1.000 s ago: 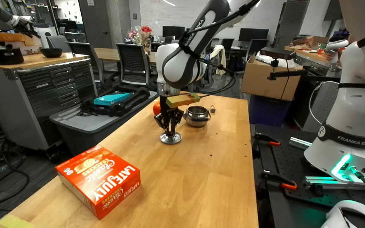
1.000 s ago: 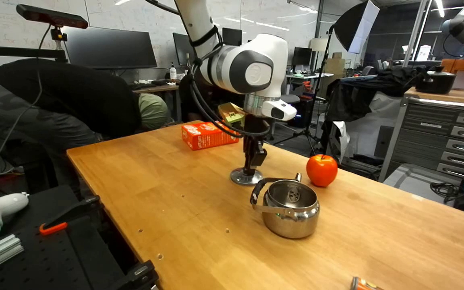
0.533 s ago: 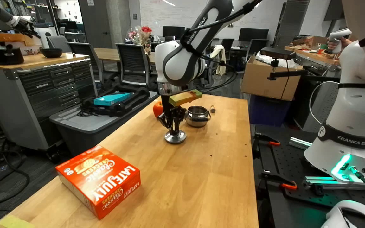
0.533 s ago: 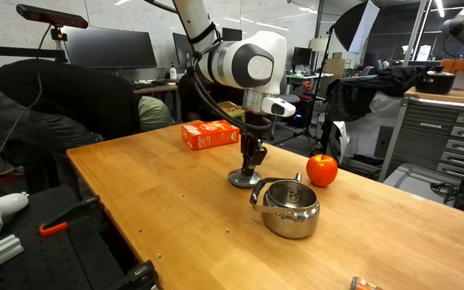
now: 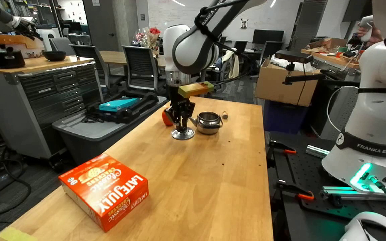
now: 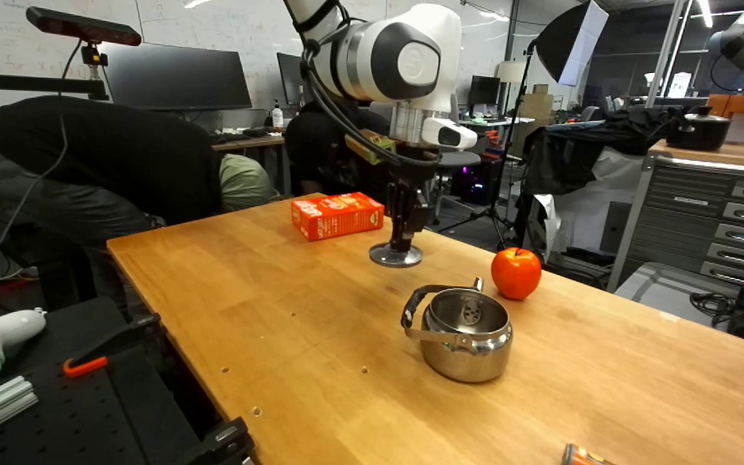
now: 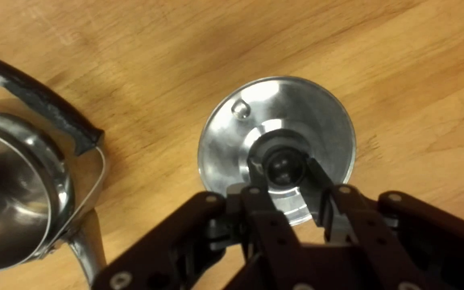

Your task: Pick up the lid and put it on the kettle

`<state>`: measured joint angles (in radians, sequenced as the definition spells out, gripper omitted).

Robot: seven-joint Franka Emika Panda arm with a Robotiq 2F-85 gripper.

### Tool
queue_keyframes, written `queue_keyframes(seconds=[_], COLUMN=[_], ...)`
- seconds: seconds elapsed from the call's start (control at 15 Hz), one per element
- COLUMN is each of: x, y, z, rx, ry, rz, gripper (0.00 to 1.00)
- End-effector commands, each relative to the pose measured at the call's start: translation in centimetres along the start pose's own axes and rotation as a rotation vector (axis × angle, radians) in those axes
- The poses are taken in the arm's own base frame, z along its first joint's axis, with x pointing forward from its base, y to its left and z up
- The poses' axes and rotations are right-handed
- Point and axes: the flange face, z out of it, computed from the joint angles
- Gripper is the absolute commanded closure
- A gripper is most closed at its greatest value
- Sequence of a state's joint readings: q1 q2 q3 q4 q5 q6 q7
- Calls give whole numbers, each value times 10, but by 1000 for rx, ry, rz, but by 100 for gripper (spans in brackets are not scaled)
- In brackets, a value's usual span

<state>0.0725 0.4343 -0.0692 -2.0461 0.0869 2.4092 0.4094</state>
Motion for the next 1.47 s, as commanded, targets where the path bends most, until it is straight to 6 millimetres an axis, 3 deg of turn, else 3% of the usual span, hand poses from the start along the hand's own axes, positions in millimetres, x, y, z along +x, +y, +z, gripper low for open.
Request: queue_keyframes(seconds=[0.0, 0.4, 0.67, 0.93, 1.4], x=[-19, -23, -13, 0, 14], y=[7, 36, 66, 98, 148], z=[-40, -94, -115, -118, -100], rx=[13, 30, 46, 54, 45], ry=[28, 97, 132, 134, 118], rz=[-42, -46, -10, 26, 87], gripper=[93, 93, 93, 93, 93])
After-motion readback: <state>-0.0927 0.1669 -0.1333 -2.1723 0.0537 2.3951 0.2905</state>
